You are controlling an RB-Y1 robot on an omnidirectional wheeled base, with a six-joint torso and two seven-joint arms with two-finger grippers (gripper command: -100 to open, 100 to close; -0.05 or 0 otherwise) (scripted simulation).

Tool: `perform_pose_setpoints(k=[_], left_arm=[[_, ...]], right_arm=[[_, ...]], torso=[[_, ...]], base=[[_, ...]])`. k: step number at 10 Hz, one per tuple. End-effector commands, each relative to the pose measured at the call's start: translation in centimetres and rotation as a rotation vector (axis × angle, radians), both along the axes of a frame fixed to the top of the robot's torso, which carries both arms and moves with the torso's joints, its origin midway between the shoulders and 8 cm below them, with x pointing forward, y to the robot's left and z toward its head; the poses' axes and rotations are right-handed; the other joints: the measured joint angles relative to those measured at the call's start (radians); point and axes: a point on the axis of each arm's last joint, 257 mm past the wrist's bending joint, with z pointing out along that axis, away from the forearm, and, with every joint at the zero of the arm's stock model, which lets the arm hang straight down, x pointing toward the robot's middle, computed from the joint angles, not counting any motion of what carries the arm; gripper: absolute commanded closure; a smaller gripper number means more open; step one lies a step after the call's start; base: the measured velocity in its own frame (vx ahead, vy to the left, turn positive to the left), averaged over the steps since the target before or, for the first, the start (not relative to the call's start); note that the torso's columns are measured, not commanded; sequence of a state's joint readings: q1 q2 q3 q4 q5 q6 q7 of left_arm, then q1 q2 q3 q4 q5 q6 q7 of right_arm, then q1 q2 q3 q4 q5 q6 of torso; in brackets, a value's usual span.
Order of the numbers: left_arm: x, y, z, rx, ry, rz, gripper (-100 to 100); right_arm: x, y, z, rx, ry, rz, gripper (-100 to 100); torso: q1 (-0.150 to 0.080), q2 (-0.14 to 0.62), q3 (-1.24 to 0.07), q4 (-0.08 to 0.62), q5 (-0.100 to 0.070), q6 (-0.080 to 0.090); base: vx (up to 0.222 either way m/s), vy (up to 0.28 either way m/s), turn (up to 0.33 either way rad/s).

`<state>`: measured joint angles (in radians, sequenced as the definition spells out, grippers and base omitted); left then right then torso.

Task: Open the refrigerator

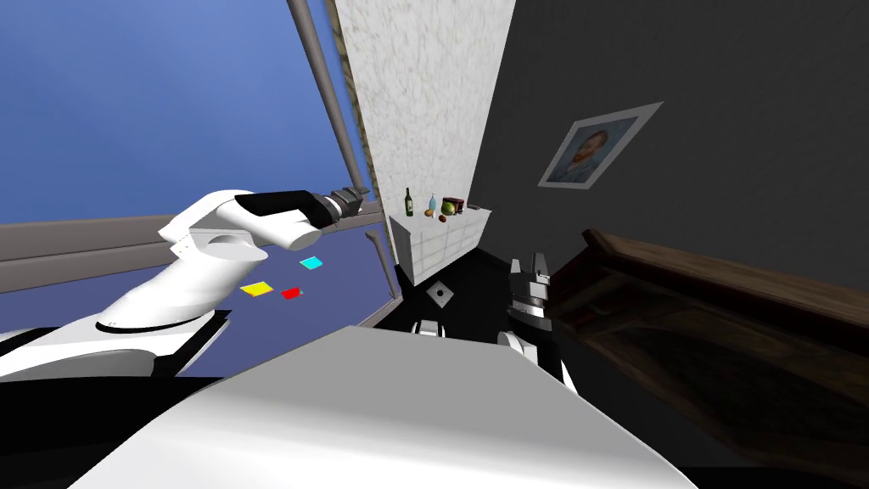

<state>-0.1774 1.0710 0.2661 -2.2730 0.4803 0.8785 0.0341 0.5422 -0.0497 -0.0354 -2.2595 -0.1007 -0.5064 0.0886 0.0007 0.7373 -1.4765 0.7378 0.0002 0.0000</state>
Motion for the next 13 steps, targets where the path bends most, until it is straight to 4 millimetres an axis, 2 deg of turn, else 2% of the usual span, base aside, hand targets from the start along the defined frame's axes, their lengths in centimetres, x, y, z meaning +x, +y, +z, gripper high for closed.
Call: perform_pose_setpoints(k=[1, 2, 4, 5, 7, 9, 10, 12, 13], left_arm=[[0.0, 0.1, 0.0, 0.001, 0.002, 0.003, -100], [0.0, 0.1, 0.0, 0.0, 0.002, 0.002, 100], [-1.4, -3.1, 0.7, 0.001, -0.012, -0.072, 100], [-1.4, -3.1, 0.7, 0.001, -0.012, -0.072, 100], [-2.7, -5.9, 0.9, -0.001, -0.014, -0.141, 100], [-4.3, -8.7, 1.0, -0.002, -0.012, -0.212, 100], [-4.5, -9.0, 1.1, 0.002, -0.015, -0.219, 100], [-6.1, -11.6, 0.8, -0.001, -0.005, -0.284, 100], [-6.4, -11.9, 0.9, 0.003, -0.009, -0.293, 100]], right_arm=[[0.0, 0.0, 0.0, 0.0, 0.0, 0.0, 0], [0.0, 0.0, 0.0, 0.0, 0.0, 0.0, 0], [0.0, 0.0, 0.0, 0.0, 0.0, 0.0, 0], [0.0, 0.0, 0.0, 0.0, -0.001, 0.0, 0], [0.0, 0.0, 0.0, 0.0, 0.0, 0.0, 0], [0.0, 0.0, 0.0, 0.0, -0.001, 0.0, 0], [0.0, 0.0, 0.0, 0.0, -0.001, 0.0, 0], [0.0, 0.0, 0.0, 0.0, 0.0, 0.0, 0], [0.0, 0.0, 0.0, 0.0, 0.0, 0.0, 0]], torso=[[0.001, 0.001, 0.001, 0.0, 0.0, 0.0], [0.001, 0.002, 0.001, 0.001, 0.001, 0.0], [0.003, 0.006, 0.004, 0.001, 0.001, -0.001], [0.002, 0.014, 0.009, 0.005, 0.001, -0.002], [0.003, 0.01, 0.007, 0.007, 0.0, -0.006], [0.003, 0.015, 0.01, 0.008, 0.0, -0.006], [0.006, 0.016, 0.01, 0.009, 0.001, -0.006], [0.007, 0.01, 0.005, 0.011, 0.0, -0.008], [0.006, 0.013, 0.007, 0.011, 0.0, -0.006]], base=[[0.004, -0.005, -0.001], [0.005, -0.002, -0.016], [-0.188, 0.002, -0.024], [-0.215, -0.011, -0.049], [-0.198, -0.001, -0.014], [-0.321, -0.006, -0.024], [-0.241, -0.009, -0.031], [-0.233, 0.005, 0.003], [-0.167, 0.001, -0.031]])
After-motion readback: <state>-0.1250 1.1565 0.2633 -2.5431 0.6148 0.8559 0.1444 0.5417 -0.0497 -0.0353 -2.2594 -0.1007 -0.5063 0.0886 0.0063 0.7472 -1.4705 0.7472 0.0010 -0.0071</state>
